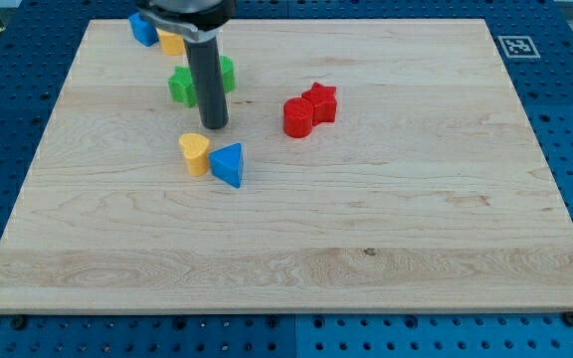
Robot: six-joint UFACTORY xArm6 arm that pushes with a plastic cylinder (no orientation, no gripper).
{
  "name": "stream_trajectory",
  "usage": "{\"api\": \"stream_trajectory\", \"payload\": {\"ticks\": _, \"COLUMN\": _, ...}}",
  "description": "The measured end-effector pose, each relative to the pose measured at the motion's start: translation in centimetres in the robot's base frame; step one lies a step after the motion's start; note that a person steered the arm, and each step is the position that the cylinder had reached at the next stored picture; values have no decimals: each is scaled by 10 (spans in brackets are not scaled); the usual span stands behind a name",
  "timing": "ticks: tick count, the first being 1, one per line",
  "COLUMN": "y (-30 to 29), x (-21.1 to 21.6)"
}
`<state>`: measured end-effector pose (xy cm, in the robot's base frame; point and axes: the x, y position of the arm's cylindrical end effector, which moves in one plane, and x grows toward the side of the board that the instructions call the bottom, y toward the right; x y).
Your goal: Move the blue triangle right and down a bit
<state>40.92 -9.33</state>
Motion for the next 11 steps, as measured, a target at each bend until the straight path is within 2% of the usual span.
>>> {"api": "stream_trajectory", "payload": {"ticks": 1, "y": 0, "x": 28}}
{"api": "stream_trajectory", "payload": {"ticks": 3, "y": -2, "x": 50}}
{"api": "stream_trajectory", "payload": {"ticks": 4, "y": 4, "x": 50}}
{"api": "stream_trajectory", "payload": {"ticks": 6, "y": 54, "x": 55}}
{"api": "stream_trajectory", "payload": {"ticks": 7, "y": 50, "x": 62}}
{"api": "stream_trajectory", "payload": {"ticks": 9, "y": 6, "x": 87}}
{"api": "stream_trajectory", "payload": {"ticks": 11, "y": 42, "x": 83}}
